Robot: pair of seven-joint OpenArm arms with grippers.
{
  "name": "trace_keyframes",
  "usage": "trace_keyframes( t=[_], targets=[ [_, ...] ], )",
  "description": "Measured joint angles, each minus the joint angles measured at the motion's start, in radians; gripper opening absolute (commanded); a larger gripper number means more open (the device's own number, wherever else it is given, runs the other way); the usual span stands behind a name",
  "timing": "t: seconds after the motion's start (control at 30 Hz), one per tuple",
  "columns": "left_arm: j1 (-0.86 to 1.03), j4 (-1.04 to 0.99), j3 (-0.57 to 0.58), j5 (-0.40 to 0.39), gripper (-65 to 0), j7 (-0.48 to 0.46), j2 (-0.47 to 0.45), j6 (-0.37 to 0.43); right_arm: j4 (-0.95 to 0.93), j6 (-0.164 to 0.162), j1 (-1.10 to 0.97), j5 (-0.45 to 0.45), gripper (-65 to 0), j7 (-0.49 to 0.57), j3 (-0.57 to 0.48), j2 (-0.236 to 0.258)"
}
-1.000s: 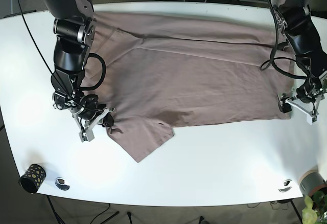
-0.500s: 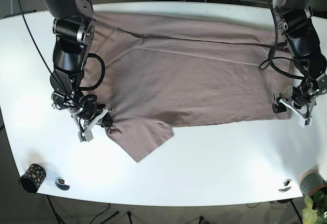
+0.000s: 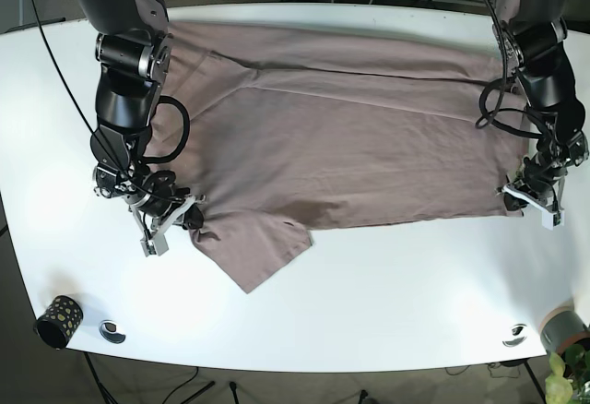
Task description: Fold the T-shirt properly
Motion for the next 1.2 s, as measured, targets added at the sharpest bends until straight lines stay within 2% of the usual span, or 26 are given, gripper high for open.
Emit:
trace_keyframes(
  t=[0.17, 0.3, 0.43, 0.63, 0.83, 0.97, 1.2],
  targets=[
    [0.003, 0.014, 0.0, 0.001, -65.0, 0.011, 0.004, -0.015, 0.002, 0.0, 0.0, 0.003, -65.0, 0.0, 0.0, 0.0],
    [0.029, 0.089, 0.0, 0.019, -65.0, 0.046, 0.014, -0.123, 0.011, 0.0, 0.0, 0.003, -65.0, -0.004, 0.0, -0.001],
    [0.052, 0.175, 0.0, 0.018, -65.0, 0.093, 0.019, -0.184, 0.098, 0.0, -0.022, 0.008, -65.0, -0.042, 0.001, 0.002],
    [0.089, 0.325, -0.008, 0.018, -65.0, 0.17, 0.026, -0.183, 0.3, 0.004, -0.092, 0.009, -65.0, -0.122, 0.001, 0.002],
    [0.149, 0.468, -0.104, 0.014, -65.0, 0.246, 0.077, -0.19, 0.48, 0.004, -0.176, 0.01, -65.0, -0.193, 0.001, -0.001],
    [0.19, 0.566, -0.126, 0.021, -65.0, 0.315, 0.094, -0.19, 0.609, 0.006, -0.237, 0.009, -65.0, -0.231, 0.0, -0.002],
    [0.266, 0.763, -0.145, 0.011, -65.0, 0.372, 0.124, -0.193, 0.812, 0.011, -0.333, 0.018, -65.0, -0.306, 0.026, -0.007]
  ],
)
